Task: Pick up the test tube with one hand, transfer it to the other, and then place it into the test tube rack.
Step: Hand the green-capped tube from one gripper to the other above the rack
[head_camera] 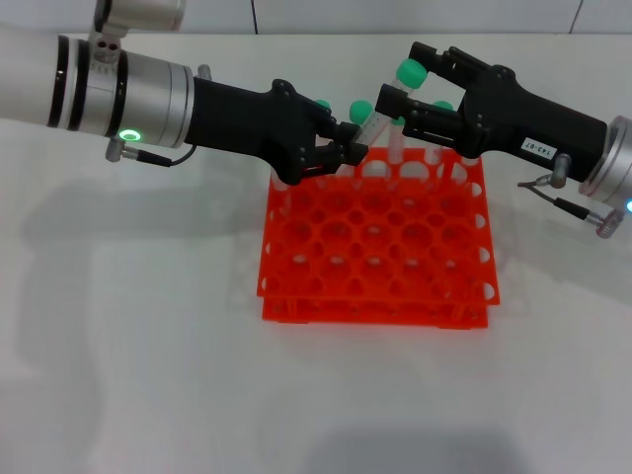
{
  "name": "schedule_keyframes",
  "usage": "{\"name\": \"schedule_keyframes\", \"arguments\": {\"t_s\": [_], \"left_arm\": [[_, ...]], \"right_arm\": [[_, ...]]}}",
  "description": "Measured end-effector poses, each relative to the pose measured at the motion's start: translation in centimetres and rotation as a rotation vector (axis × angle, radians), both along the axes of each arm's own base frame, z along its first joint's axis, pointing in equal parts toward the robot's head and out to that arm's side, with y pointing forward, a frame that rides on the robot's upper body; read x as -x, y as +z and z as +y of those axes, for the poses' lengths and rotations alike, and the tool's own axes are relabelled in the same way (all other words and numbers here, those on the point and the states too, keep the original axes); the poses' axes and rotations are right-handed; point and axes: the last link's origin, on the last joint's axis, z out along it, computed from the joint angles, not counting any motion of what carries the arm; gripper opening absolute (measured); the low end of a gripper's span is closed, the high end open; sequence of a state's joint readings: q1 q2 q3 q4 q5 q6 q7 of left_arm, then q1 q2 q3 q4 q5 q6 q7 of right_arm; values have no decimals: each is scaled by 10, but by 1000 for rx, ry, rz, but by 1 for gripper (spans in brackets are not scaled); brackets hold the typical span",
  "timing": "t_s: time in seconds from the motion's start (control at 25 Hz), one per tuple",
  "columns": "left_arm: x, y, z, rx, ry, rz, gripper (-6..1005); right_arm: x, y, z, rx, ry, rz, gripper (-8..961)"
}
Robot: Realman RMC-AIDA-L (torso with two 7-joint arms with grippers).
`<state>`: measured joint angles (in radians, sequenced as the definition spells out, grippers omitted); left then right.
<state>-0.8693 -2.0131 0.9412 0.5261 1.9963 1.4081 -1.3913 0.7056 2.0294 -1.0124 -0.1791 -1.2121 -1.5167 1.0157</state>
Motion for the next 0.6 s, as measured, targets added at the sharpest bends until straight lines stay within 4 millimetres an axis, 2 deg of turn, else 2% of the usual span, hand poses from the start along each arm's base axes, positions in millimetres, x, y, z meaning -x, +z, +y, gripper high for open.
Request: {"name": "schedule_keyframes", "arguments": {"t_s": [0.52,0.6], "left_arm": [[-1,-3,-2,7,0,-6,266],[-1,-3,-2,8,0,-6,267]], "right_arm": [[0,0,0,-10,-2,7,844],[0,0,1,-10,-2,6,780]]}}
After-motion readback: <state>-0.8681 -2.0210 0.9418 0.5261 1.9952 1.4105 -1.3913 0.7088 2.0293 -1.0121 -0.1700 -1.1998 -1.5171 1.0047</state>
